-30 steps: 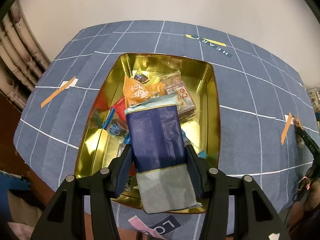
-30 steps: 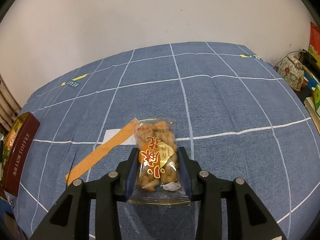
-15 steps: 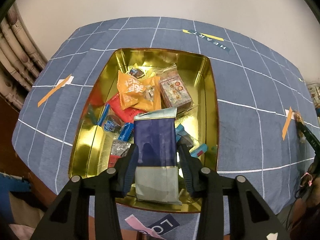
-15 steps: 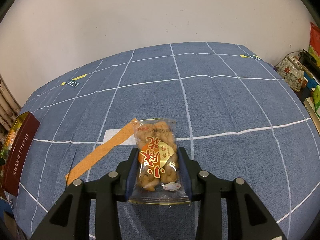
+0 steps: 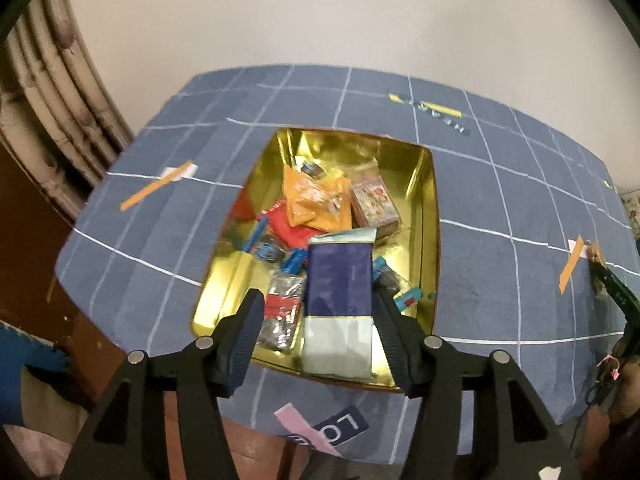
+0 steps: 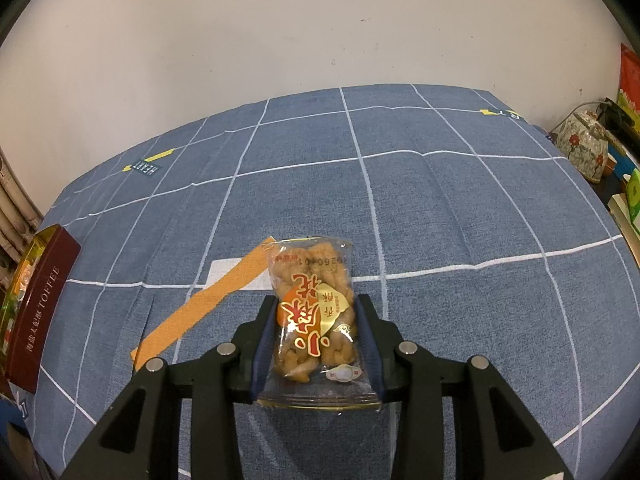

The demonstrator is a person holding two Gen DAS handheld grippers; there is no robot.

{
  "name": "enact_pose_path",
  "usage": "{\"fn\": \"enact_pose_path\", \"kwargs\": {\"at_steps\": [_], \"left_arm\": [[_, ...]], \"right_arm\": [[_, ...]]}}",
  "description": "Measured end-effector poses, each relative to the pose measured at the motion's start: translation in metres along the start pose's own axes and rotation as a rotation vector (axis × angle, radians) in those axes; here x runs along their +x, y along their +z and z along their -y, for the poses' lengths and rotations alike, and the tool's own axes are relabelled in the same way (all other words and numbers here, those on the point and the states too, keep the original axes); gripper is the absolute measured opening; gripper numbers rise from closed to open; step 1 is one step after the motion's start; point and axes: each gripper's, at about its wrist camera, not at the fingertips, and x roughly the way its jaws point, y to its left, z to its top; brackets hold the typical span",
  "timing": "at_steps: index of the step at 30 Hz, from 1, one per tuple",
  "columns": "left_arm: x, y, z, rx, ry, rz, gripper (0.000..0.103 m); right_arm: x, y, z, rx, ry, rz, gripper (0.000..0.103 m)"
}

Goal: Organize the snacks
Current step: 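Carry the navy-and-white box into the gold tin and open the left gripper, then carry the nut bag into the gold tin and open the right gripper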

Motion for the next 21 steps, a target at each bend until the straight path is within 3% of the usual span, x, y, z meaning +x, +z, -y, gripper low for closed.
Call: {"fn": "enact_pose_path", "kwargs": {"at_steps": [11, 21], "left_arm": [[-0.017, -0.019, -0.011, 0.001, 0.081, 0.068, 0.059], [-0.008, -0.019, -0.033, -0.061, 0.108, 0.069, 0.062]], "right_arm": [[0.0, -0.001, -0.003, -0.023, -0.019, -0.009, 0.039], [-0.008, -0.013, -0.012, -0.02, -0.018, -0.016, 0.039]]}}
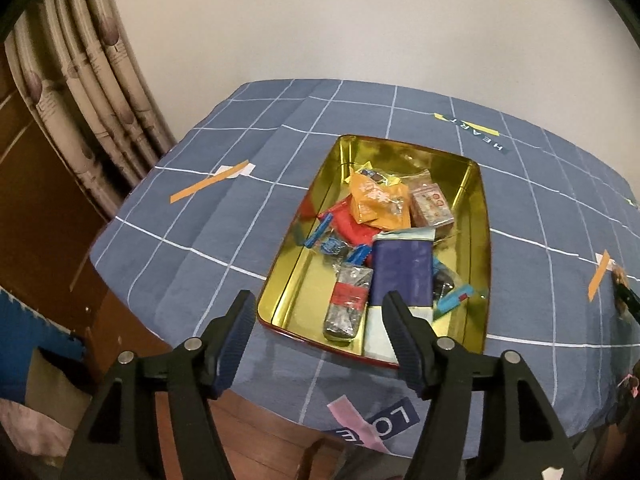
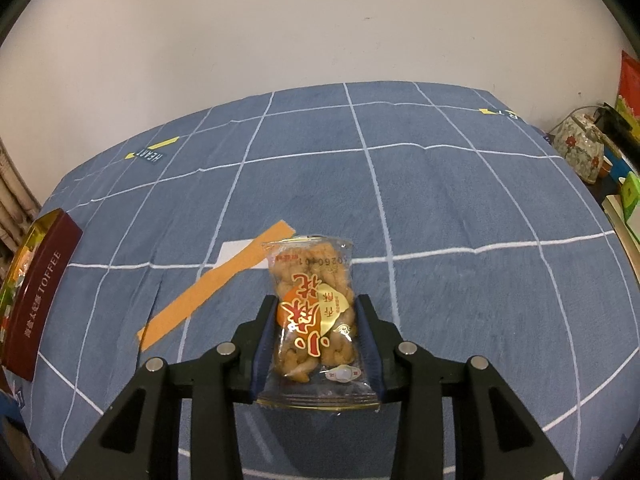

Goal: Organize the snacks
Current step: 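Carry the nut bag into the gold tin and open the right gripper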

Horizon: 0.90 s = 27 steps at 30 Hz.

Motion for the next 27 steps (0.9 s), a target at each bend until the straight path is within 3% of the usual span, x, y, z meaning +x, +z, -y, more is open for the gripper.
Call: {"fn": "enact_pose_path", "kwargs": {"at_steps": [12, 16, 27], "left_arm": [[0.006, -0.002, 0.001, 0.015, -0.026, -0.013, 0.064], [0.006, -0.002, 0.001, 0.017, -0.039, -0.018, 0.073], [0.003, 0.004, -0.014, -0.023, -0.036, -0.011, 0.077]], "right_arm": [[-0.011, -0.014, -0.031, 0.002, 0.056, -0.023, 0.039], [-0.015, -0.015, -0.046, -0.016, 0.077, -0.028, 0.039], [-0.028, -0.008, -0.096, -0.079, 0.154, -0.034, 0.039]]}}
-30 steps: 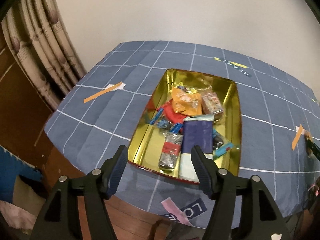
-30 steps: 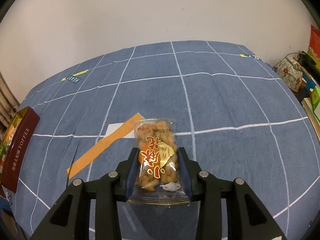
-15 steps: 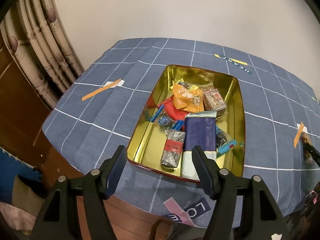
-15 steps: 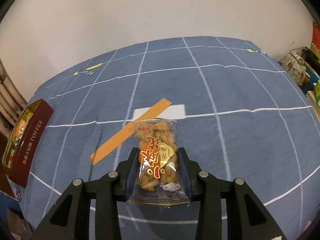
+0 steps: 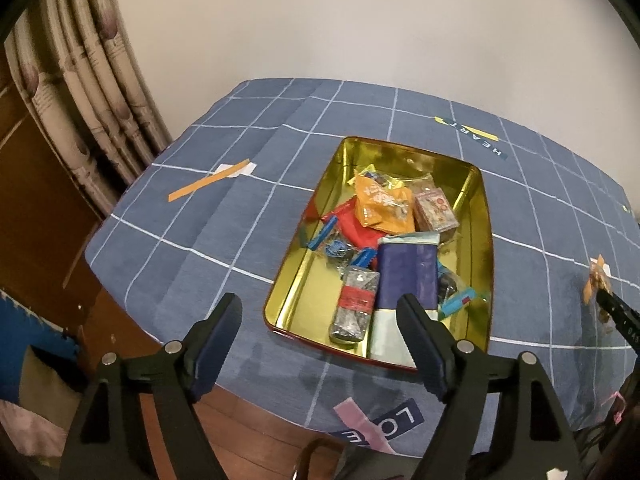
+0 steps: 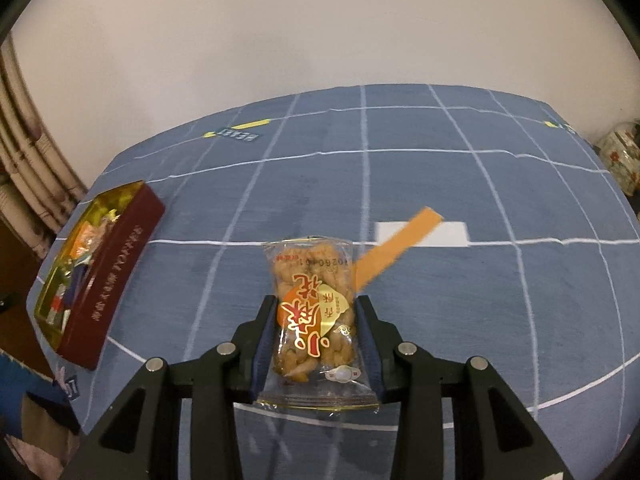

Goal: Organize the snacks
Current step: 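Carry the nut bag into the gold tin and open the right gripper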

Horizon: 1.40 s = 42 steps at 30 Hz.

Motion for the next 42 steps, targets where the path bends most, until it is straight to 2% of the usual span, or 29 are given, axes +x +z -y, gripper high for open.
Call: {"fn": "enact_pose_path", "kwargs": {"at_steps": [8, 28, 34, 42], "left_arm": [[0.001, 0.005, -0.014, -0.045, 0.027, -0.004, 0.077], [0.003, 0.006, -0.015, -0.037, 0.032, -0.007, 0.078], [0.004, 0.006, -0.016, -0.036, 0.033, -0.008, 0.078], [0.004, 0.008, -0.02, -0.034, 0.039, -0.004, 0.078]], "right_arm": [[-0.003, 0.014, -0.039, -0.061, 0.055, 0.003, 0.039], [0.007, 0.052, -0.172, -0.258, 0.228, -0.001, 0.039], [0.019, 0.058, -0.202, -0.29, 0.259, -0.019, 0.039], [0.04, 0.068, -0.226, -0.271, 0.299, -0.054, 0.039]]}}
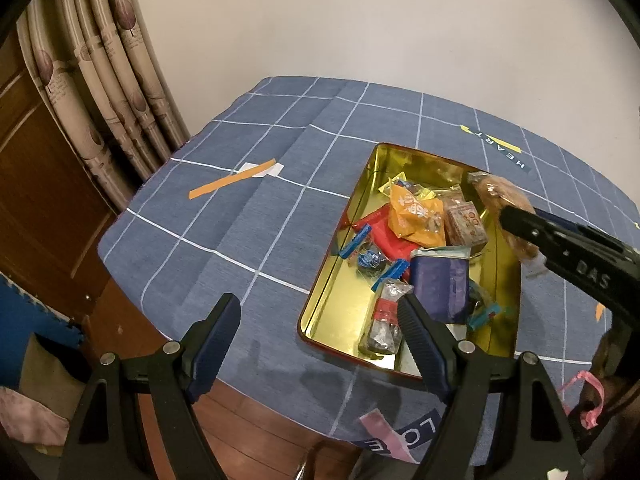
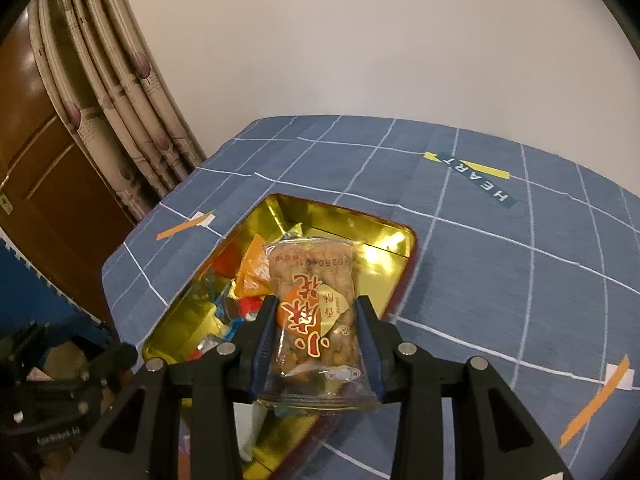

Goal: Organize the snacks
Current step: 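Carry the nut bag into the gold tin and open the right gripper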

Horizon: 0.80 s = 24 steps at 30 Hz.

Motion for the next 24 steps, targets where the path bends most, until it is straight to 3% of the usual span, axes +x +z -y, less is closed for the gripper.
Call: {"fn": "enact_pose_path", "kwargs": {"at_steps": [24], "left_arm": [[0.004, 0.002, -0.008, -0.033, -0.001, -0.02, 0.079]], "right_arm": [[0.05, 0.029, -0.021, 0.036, 0.006, -0.043, 0.039]]}}
